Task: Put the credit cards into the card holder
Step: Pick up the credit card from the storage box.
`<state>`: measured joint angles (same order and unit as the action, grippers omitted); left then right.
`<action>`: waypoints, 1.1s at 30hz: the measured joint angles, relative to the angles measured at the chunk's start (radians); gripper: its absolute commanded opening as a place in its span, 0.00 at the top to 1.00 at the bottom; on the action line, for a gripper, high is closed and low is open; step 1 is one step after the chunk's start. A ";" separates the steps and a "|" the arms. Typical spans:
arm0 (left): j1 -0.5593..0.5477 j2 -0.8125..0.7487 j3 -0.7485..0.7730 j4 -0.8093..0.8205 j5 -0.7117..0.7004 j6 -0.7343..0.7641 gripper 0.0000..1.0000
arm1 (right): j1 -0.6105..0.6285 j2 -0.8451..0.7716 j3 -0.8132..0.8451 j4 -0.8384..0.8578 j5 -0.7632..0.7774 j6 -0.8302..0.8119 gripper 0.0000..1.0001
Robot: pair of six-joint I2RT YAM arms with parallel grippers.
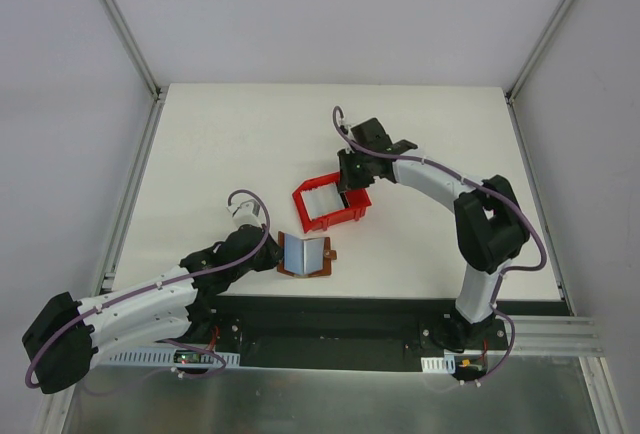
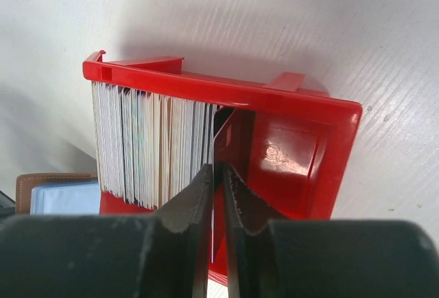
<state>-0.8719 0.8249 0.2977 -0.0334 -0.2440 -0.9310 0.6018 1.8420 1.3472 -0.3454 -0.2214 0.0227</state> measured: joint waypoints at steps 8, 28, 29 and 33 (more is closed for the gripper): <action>0.000 0.000 -0.003 0.000 0.000 0.000 1.00 | -0.008 -0.005 0.005 -0.020 0.010 -0.009 1.00; 0.000 0.004 -0.067 0.077 0.003 0.000 1.00 | -0.008 -0.267 -0.020 -0.012 0.104 -0.054 1.00; -0.004 0.004 -0.067 0.080 0.003 0.000 1.00 | -0.007 -0.299 -0.059 0.010 0.089 -0.036 1.00; -0.018 0.013 -0.067 0.085 0.010 0.013 1.00 | 0.001 -0.431 -0.208 0.031 0.045 0.027 1.00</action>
<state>-0.8898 0.8379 0.2310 0.0513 -0.2337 -0.9184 0.6025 1.4113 1.1393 -0.3149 -0.1768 0.0494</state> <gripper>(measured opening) 0.009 0.009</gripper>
